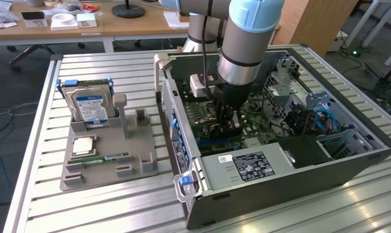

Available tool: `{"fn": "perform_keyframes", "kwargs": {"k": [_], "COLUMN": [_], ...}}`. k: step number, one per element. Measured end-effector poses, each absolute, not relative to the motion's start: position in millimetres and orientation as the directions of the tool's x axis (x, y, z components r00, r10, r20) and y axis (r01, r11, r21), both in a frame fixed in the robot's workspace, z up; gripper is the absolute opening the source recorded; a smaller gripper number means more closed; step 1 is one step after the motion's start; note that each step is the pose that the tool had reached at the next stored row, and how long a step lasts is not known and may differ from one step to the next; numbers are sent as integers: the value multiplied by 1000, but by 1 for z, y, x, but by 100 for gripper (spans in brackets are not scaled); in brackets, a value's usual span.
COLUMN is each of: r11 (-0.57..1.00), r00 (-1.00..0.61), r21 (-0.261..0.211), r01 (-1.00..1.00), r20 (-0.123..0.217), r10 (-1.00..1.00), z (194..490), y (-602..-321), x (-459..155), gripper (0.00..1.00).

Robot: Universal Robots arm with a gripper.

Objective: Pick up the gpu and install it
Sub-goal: 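Insert the gpu into the slot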

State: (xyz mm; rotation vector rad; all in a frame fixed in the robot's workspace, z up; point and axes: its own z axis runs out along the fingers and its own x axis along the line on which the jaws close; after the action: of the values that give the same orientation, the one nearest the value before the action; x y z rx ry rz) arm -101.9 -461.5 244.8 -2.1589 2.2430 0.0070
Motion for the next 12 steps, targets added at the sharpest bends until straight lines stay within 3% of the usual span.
{"fn": "perform_keyframes", "kwargs": {"k": [12], "r11": [38], "r00": [-38], "r21": [-17], "r01": [-999], "r20": [-24], "r10": [-999], "z": [244], "y": [-461], "x": [-102], "gripper": [26]}}
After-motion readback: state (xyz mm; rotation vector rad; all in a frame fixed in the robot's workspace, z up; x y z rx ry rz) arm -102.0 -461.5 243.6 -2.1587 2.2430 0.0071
